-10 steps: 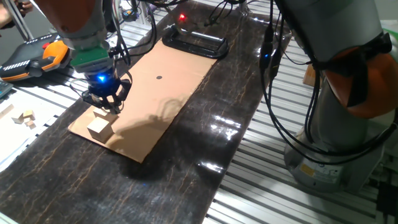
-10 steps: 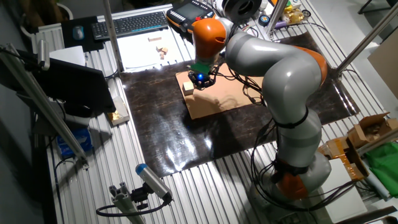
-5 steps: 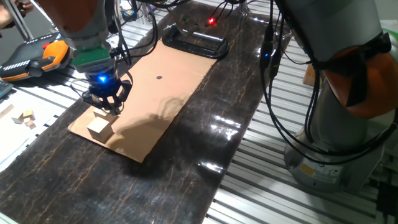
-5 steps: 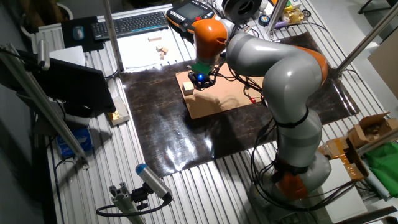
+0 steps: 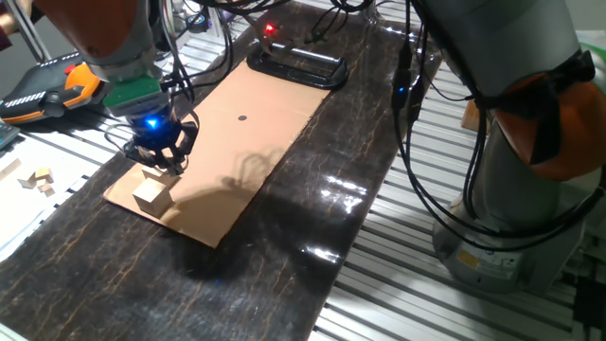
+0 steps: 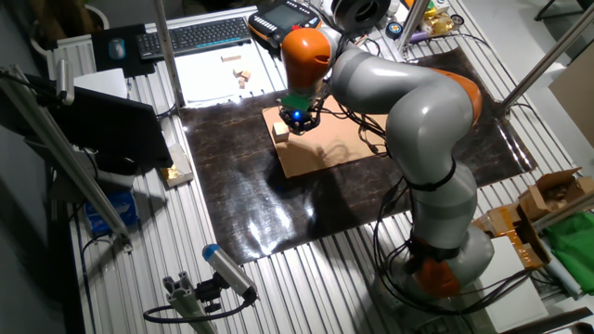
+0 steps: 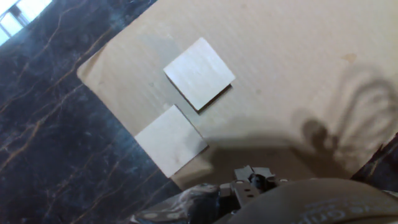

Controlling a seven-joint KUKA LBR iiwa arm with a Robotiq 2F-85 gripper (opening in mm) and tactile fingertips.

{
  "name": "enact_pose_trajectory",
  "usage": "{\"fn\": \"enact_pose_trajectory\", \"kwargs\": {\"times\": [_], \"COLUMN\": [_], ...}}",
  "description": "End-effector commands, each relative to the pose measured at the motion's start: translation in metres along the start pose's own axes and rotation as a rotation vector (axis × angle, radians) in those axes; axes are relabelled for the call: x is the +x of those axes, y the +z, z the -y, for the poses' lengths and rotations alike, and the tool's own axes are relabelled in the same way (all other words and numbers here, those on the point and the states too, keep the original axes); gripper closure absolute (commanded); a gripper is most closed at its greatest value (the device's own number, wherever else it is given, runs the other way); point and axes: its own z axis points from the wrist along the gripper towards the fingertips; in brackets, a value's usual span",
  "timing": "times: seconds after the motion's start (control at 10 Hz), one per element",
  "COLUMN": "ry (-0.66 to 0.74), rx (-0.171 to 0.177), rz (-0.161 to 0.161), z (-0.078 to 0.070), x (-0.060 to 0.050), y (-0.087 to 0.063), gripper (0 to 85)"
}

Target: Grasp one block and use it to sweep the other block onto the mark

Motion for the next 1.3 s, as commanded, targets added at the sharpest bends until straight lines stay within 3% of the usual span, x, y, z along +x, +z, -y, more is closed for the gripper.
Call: {"fn": "enact_pose_trajectory", "kwargs": {"times": [0.0, 0.5, 0.8, 1.2], "ry": [0.015, 0.083, 0.153, 0.182], "rx": [-0.002, -0.018, -0.029, -0.036], "rz": [0.007, 0.002, 0.013, 0.002], "z": [0.0, -0.003, -0.017, -0.036], "x": [0.0, 0.001, 0.004, 0.007], "y": [0.0, -0.001, -0.001, 0.003], "gripper": [84.3, 84.3, 84.3, 84.3]}}
